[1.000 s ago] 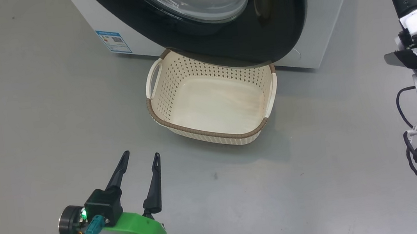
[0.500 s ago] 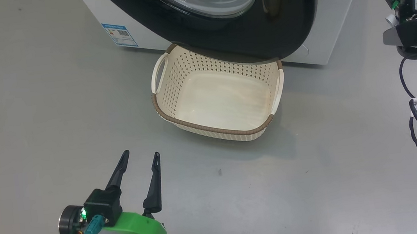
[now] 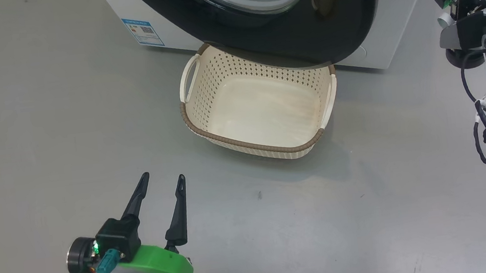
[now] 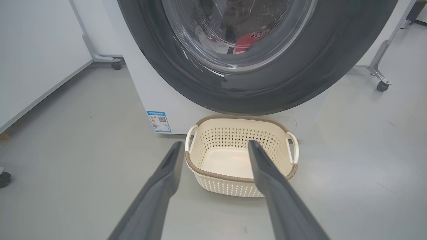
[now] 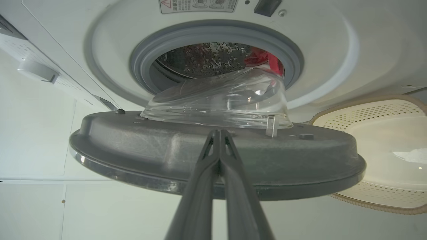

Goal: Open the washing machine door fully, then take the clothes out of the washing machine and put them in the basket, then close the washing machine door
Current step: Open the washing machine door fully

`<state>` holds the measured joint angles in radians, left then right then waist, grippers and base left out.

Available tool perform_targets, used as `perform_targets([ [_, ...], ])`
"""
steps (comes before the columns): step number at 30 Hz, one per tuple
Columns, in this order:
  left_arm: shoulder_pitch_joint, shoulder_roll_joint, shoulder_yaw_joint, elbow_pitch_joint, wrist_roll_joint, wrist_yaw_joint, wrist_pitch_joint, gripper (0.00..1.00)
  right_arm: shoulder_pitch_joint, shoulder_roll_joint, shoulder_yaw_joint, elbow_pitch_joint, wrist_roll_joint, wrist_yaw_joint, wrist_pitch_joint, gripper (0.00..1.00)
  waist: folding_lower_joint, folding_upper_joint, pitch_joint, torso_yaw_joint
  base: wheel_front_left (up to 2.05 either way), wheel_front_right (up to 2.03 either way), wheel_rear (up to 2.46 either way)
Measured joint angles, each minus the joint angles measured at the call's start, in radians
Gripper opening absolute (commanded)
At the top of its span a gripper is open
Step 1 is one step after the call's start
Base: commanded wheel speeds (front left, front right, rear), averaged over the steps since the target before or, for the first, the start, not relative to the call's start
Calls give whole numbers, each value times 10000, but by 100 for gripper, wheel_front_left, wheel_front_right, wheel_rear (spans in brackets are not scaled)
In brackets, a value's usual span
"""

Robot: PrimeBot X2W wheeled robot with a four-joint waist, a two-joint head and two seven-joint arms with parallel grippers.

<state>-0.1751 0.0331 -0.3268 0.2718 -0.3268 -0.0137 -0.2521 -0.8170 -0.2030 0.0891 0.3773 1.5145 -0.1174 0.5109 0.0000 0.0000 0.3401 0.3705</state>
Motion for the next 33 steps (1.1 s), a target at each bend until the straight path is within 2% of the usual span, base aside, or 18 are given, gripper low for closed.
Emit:
perform_targets([
  [33, -211, -6, -165, 94, -151, 12, 0, 100, -869, 144, 186, 2034, 619, -88, 1337, 0, 0, 0, 71, 326, 0, 0, 0],
])
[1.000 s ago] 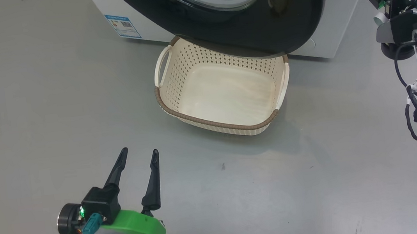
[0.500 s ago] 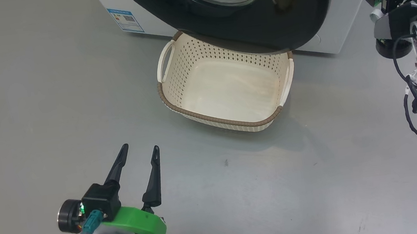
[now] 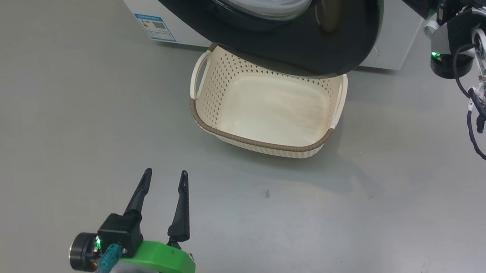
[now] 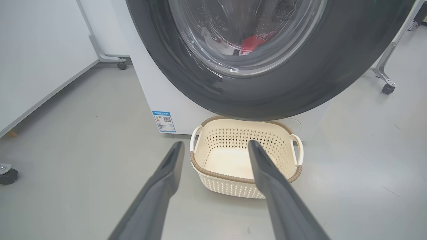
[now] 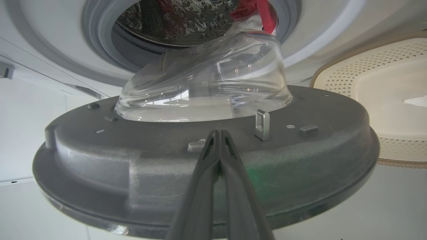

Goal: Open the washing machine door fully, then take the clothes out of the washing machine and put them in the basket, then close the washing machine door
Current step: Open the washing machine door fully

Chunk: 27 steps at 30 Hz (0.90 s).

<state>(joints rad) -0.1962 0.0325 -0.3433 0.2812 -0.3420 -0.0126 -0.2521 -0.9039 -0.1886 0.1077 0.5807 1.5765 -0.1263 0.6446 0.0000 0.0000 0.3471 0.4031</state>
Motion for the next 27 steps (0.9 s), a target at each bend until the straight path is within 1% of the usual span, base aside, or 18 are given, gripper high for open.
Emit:
perform_targets([
  [6, 2, 2, 6, 42, 4, 0, 0, 100, 165, 109, 65, 295, 56, -2, 192, 0, 0, 0, -292, 10, 0, 0, 0],
  [14, 29, 2, -12, 132, -73, 0, 0, 100, 597, 443, 65, 642, 339, 0, 385, 0, 0, 0, -730, 33, 0, 0, 0],
  [27, 298, 6, -167, 240, -35, 0, 0, 100, 1341, 815, 405, 846, 577, 0, 834, 0, 0, 0, -1402, 199, 0, 0, 0],
])
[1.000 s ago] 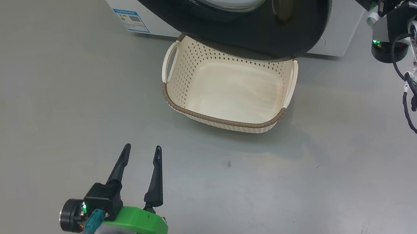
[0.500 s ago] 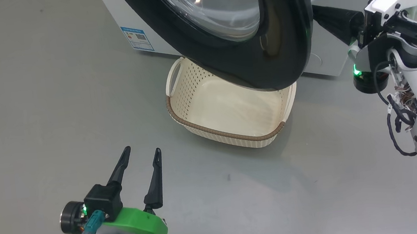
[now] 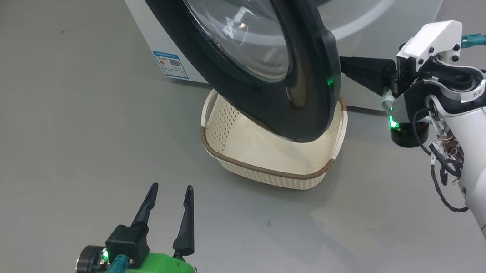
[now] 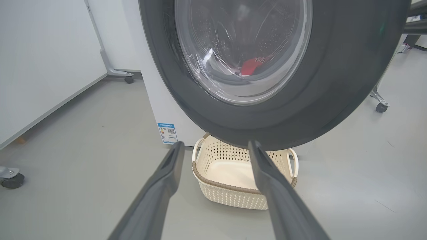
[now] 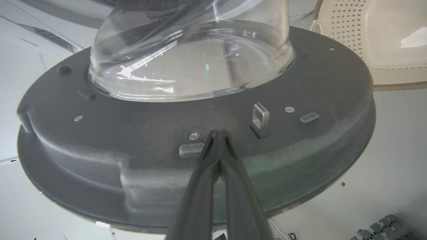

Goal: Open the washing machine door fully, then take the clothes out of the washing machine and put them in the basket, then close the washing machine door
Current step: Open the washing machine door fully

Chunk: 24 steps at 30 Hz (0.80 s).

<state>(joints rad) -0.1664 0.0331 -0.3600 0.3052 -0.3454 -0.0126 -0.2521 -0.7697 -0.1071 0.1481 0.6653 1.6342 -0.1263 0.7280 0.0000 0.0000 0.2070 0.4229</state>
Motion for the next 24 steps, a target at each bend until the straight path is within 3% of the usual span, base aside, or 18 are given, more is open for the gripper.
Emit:
perform_targets([
  [24, 281, 6, -109, 36, 217, 2, 0, 100, 697, 359, 1139, -213, 654, 4, 458, 0, 0, 0, -334, 630, 0, 0, 0],
])
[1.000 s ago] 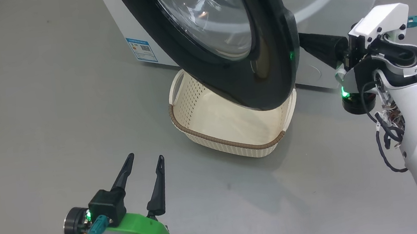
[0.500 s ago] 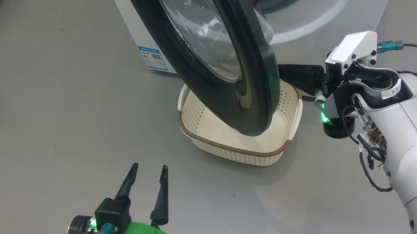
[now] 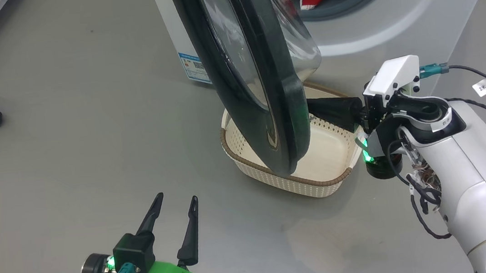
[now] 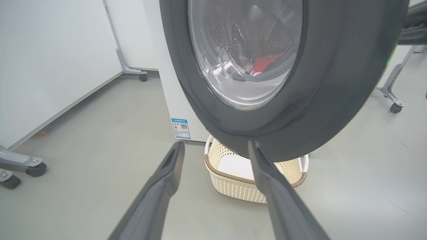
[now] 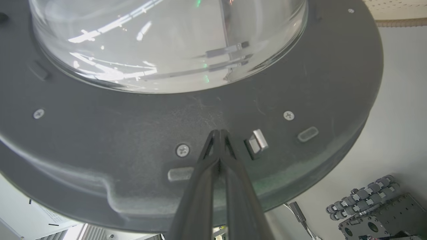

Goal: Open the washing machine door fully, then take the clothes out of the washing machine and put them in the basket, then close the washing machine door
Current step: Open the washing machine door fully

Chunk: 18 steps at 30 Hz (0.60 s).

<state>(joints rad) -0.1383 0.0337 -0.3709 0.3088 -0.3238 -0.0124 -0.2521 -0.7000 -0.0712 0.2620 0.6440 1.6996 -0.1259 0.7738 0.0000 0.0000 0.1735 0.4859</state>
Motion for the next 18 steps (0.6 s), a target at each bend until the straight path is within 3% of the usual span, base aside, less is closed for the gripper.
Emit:
perform_targets([
  [18, 207, 4, 31, -38, 0, 81, 0, 100, 358, -17, 2184, -1087, 2011, -2, -61, 0, 0, 0, -150, 355, 0, 0, 0],
])
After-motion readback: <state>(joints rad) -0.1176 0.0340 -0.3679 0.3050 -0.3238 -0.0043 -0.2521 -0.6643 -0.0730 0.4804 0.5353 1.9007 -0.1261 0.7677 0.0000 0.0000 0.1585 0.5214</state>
